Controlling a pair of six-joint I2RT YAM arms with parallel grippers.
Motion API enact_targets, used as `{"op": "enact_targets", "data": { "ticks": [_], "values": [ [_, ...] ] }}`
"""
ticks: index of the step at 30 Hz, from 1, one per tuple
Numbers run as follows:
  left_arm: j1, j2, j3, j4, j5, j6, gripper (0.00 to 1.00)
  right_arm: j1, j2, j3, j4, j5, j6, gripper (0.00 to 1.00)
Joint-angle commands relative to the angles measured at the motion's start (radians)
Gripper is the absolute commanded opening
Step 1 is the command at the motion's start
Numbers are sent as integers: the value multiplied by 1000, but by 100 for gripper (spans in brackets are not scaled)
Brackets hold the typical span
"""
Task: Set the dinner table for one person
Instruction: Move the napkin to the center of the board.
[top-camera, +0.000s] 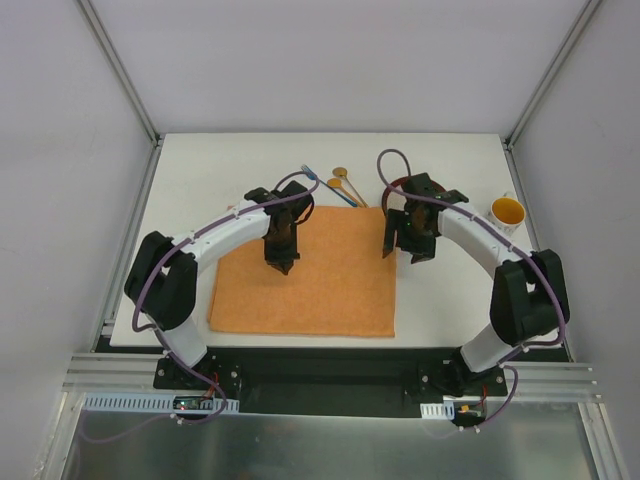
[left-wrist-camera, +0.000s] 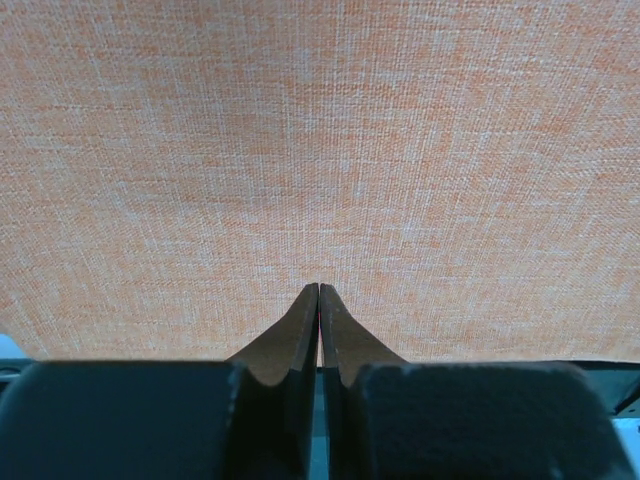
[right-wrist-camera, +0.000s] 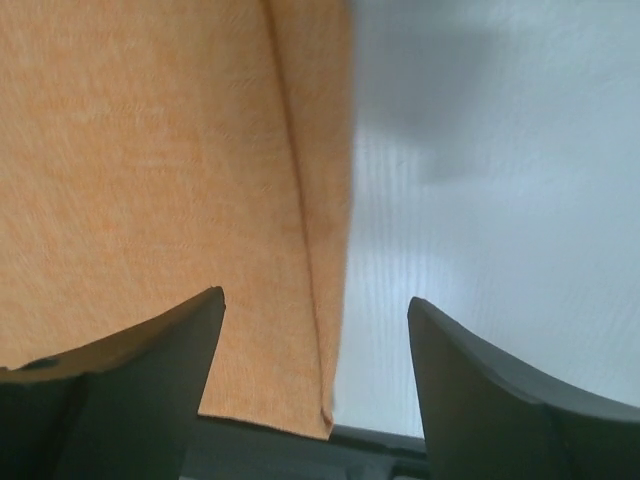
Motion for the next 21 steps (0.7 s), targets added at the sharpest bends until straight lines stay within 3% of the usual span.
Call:
{"op": "enact_targets", "data": {
  "ticks": [1, 5, 8, 9, 12, 13, 18, 20, 21],
  "values": [
    [-9, -55, -11, -28, -35, -11, 4, -107, 53, 80, -2, -4, -69, 78],
    [-9, -46, 6, -34, -36, -2, 19, -170, 130, 153, -10, -19, -101, 78],
    [-9, -56, 9, -42, -47, 1, 42, -205, 164, 191, -5, -35, -98, 78],
    [-9, -62, 9, -44, -55, 3, 58, -219, 168, 196, -2, -39, -94, 78],
    [-8, -67, 6, -54, -75, -3, 77, -247, 190, 200, 18, -71, -77, 78],
    [-8, -69, 6, -59, -93, -6, 98, -255, 193, 197, 27, -78, -72, 77],
    [9, -63, 17, -93, -148, -11, 99, -270, 195, 214, 39, -70, -72, 75],
    [15, -58, 23, -94, -144, -5, 99, -270, 195, 236, 36, -49, -82, 68],
    [17, -55, 26, -94, -142, 1, 99, -271, 205, 261, 32, -45, -91, 60]
  ]
}}
